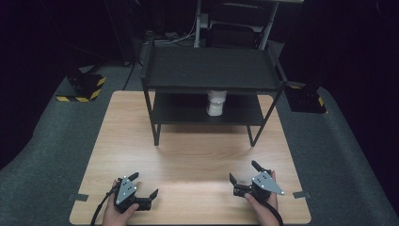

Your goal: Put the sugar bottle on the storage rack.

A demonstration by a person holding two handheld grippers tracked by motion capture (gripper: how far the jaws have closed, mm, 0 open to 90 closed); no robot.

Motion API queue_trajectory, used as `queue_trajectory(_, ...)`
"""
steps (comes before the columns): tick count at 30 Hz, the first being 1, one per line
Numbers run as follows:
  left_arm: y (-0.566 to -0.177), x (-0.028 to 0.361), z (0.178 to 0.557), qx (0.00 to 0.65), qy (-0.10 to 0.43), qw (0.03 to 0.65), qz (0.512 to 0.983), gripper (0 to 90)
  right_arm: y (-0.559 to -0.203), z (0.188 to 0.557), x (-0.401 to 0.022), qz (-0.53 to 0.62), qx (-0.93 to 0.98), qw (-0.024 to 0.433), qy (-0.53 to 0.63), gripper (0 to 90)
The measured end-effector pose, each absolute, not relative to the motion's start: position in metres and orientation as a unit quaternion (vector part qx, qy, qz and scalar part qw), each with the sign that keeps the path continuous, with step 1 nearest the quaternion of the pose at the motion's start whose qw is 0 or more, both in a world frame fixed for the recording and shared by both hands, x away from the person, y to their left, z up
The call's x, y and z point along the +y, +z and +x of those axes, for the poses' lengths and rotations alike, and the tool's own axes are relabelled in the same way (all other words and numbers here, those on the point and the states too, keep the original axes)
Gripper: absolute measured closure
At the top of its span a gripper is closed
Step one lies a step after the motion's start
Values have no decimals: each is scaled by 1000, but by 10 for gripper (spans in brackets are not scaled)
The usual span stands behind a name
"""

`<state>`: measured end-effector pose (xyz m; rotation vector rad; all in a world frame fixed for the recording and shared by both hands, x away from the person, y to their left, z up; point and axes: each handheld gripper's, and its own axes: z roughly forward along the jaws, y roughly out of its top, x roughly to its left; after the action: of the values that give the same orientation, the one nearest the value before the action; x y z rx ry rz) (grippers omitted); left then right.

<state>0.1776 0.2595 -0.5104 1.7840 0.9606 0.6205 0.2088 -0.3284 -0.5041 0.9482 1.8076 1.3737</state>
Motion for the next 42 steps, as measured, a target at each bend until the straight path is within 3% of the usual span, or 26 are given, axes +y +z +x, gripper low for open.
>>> queue_trajectory(11,-510,260,178,395,254,490,734,4,-518,199,-341,384,699,332,503,0)
queue_trajectory(42,-510,258,177,398,254,489,734,5,-514,200,-337,373,727,328,473,1)
